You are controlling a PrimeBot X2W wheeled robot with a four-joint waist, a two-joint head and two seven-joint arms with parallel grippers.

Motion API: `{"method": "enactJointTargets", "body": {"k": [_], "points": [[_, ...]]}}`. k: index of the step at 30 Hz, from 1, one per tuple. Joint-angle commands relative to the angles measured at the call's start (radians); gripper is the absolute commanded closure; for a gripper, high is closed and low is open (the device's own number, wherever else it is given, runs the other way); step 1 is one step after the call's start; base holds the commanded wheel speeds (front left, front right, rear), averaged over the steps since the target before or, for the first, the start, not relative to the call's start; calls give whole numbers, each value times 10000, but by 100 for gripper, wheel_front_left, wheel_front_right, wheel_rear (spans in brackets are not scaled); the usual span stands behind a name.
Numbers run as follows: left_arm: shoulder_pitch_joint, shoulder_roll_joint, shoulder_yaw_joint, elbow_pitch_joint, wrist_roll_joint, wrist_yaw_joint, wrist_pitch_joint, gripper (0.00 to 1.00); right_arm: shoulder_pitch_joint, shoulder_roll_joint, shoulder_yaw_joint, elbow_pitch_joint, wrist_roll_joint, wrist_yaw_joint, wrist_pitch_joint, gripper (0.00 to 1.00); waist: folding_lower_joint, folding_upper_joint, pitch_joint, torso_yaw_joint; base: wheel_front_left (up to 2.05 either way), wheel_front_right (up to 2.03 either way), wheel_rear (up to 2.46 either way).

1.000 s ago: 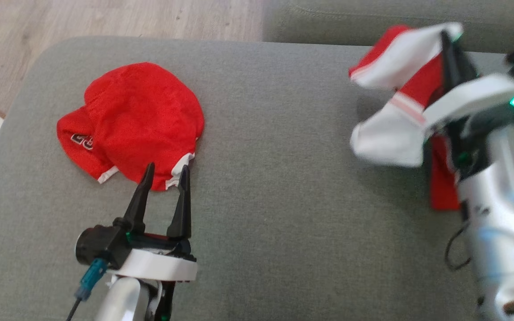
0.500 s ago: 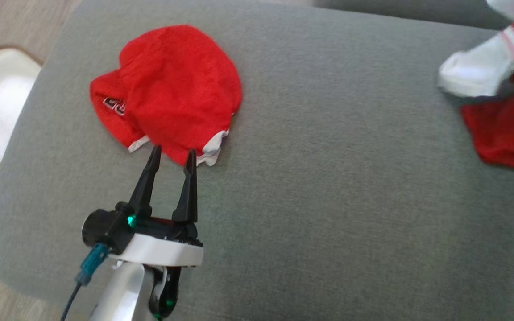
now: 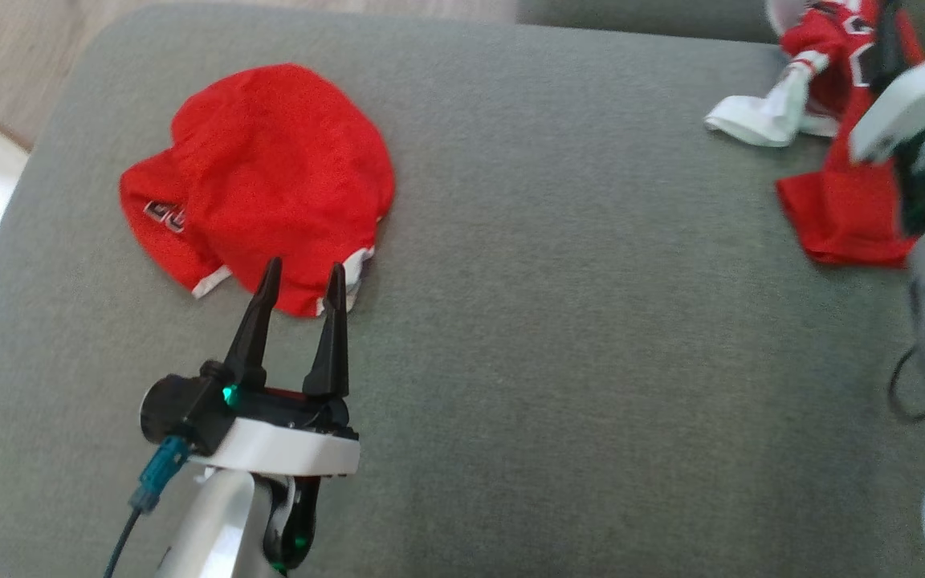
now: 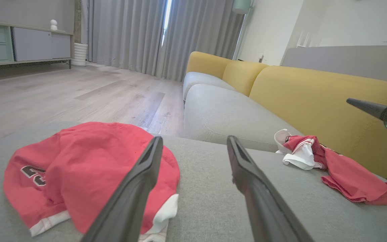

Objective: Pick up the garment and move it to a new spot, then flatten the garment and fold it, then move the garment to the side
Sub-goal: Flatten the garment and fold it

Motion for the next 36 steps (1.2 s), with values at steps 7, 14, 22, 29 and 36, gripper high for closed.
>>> {"method": "enactJointTargets", "body": {"k": [7,14,22,29,36], "points": [[107,64,502,-362,146,134,-94,0,2691,787,1524,-1946,1223,-7,-1340,0,0,0,-848,-933,0,0,0],[485,64,758,-432,303,145,-94,0,5344,1309,1724,-4086,1423,-7,-1512,0,0,0,-1189,-1443,0,0,0],[424,64,697,-477,395,74,-94,0,6538,1563,1533,-5657,865,-7,-883,0,0,0,-1083,-1491,0,0,0],[301,64,513,-403,357,36,-94,0,6189,1655,578,-5543,269,-7,32,0,0,0,-647,-953,0,0,0],[92,64,388,-339,291,3,-94,0,5217,1729,-834,-4255,-713,-7,573,0,0,0,-179,-338,0,0,0]]}}
